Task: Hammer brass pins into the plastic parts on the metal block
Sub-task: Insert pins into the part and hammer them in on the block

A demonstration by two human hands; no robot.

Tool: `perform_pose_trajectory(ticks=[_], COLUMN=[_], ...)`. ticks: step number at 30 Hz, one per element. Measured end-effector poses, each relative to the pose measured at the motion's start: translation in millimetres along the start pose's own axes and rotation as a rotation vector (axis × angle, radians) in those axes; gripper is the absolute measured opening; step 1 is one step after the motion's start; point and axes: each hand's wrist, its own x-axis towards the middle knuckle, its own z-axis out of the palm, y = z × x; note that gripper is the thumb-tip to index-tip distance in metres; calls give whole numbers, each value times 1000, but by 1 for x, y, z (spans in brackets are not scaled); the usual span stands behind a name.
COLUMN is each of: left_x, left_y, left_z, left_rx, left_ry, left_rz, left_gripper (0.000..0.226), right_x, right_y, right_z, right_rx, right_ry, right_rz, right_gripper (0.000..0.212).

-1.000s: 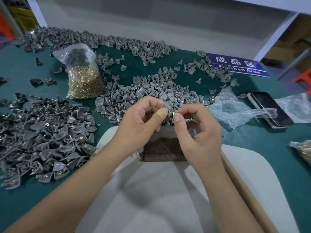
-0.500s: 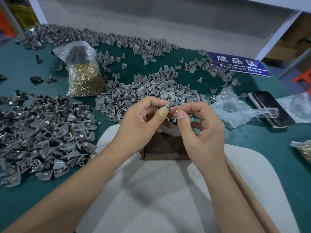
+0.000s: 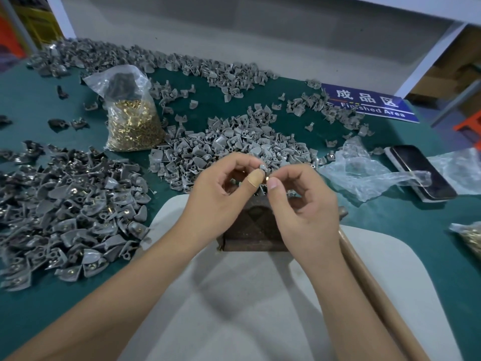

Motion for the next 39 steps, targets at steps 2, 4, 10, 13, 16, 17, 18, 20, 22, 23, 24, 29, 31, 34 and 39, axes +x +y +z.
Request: perform_pose_trajectory(ticks=[2,4,10,13,16,17,18,20,22,23,24,29,31,34,39], left_x=[-2,-3,-6,-6,-3,-2,-2,-2,-3,-4,-5,-6,-6,-5,-5], left_y=[-3,-5,-12,-11,-8,-8,-7,-6,-5,-6,-6,-4,-2,-3,-6], left_z=[1,2,6,5,3,3,3,4,5,5,6,6,5,4,4], left_rx=[77,191,115,33,110,119,114,91,76,75,77,35,-37,-106,-84], left_ry=[-19,-37,-37,-77,-81,-70,-61,-50,-38,-29,-22,-9,3,15,5], left_rz=[65,163,133,80,142,151,144,118,106,109,117,139,83,18,2], left_gripper=[9,9,14,26,30,28,26,23,20,17,14,6,6,8,15], right_x=[0,-1,1,1,3,3,3,3,3,3,4,6,6,7,5], right_y=[1,4,2,3,3,3,3,2,2,3,3,3,3,4,1], right_z=[1,0,-1,-2,-3,-3,-2,0,1,1,0,-3,-9,-14,-11], right_rx=[3,41,115,198,278,294,304,323,366,401,447,539,323,4,-72], right_ry=[24,28,6,5,-10,-10,-7,7,22,20,11,9,68,62,37], right_rz=[19,84,122,182,239,248,254,268,312,353,402,525,395,187,38], right_gripper=[12,9,7,8,9,9,9,8,8,8,9,7,6,8,8])
